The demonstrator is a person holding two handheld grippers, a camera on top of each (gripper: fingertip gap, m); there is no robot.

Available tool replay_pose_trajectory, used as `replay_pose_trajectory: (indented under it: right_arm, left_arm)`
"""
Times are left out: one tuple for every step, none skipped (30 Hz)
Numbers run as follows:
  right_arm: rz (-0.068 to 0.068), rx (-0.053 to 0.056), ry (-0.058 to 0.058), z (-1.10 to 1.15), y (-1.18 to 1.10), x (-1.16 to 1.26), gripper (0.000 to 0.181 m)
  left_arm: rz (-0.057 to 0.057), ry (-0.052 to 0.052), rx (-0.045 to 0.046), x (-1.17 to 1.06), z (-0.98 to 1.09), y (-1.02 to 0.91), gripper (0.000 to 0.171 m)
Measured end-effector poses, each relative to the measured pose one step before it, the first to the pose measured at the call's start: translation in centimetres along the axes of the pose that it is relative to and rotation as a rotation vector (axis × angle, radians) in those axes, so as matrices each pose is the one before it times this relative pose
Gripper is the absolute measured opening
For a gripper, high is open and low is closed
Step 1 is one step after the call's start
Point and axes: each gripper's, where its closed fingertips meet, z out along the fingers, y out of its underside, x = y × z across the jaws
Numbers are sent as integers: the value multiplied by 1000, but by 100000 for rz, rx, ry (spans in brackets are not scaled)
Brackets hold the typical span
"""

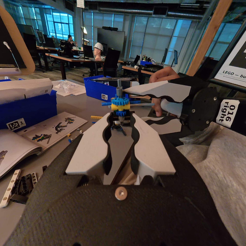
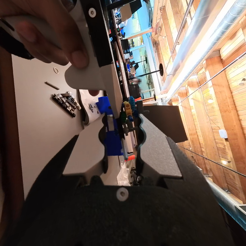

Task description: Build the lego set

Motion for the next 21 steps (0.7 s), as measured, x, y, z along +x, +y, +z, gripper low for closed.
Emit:
replay_pose_trajectory:
  right_arm:
    - [-269,64,83,-21,10,14,44]
    - [-155,79,81,-7,9,17,44]
    - [-64,53,34,-9,10,14,44]
    - [-83,41,55,-15,1,25,44]
    - [-150,29,91,-20,-3,23,44]
    - [-147,-11,75,-23,0,30,44]
    - [-122,2,71,-14,-9,36,44]
    - [-55,42,45,-16,-4,41,44]
    - [79,40,-48,-16,-7,28,44]
    - [111,44,-64,-11,1,26,44]
    - [49,66,-9,-9,1,29,43]
    - [31,48,-30,-2,-1,26,44]
    - [4,4,-100,-13,12,9,44]
    - [-65,4,-117,-5,7,11,43]
    - [12,-96,-253,6,10,-6,43]
    - [124,-201,-358,20,40,-2,43]
    - [26,-122,-271,22,25,-5,43]
    - [-72,-59,-220,9,10,-14,43]
    - [9,-102,-268,2,29,-23,43]
    - [-83,-72,-154,0,19,-13,43]
    - [-113,-62,-116,-26,12,-19,43]
  left_arm:
    - [172,-107,-3,0,12,15,22]
    - [158,-120,-10,2,12,-4,22]
    - [195,-143,-51,-5,9,11,22]
    - [271,-142,-27,13,2,-9,22]
    - [319,-160,-4,13,10,-1,22]
    - [312,-199,-13,2,3,-11,22]
    - [297,-168,36,6,6,-8,22]
    - [213,-129,56,10,1,-12,22]
    - [209,-135,-32,5,2,-11,22]
    - [164,-119,-26,2,10,-2,22]
    - [97,-114,0,-1,6,3,22]
    - [168,-162,-35,-5,10,9,22]
    - [173,-116,-108,-7,12,28,22]
    - [-35,25,-49,-2,4,16,22]
    - [-219,13,-70,-21,19,45,22]
    - [-189,-49,-66,-39,27,43,22]
    - [-154,31,-11,-23,9,27,22]
    - [-123,69,-94,-4,16,30,22]
    - [8,-29,-162,-11,10,31,22]
    - [78,-54,-20,-1,12,24,22]
    - [-43,-73,26,1,22,-3,22]
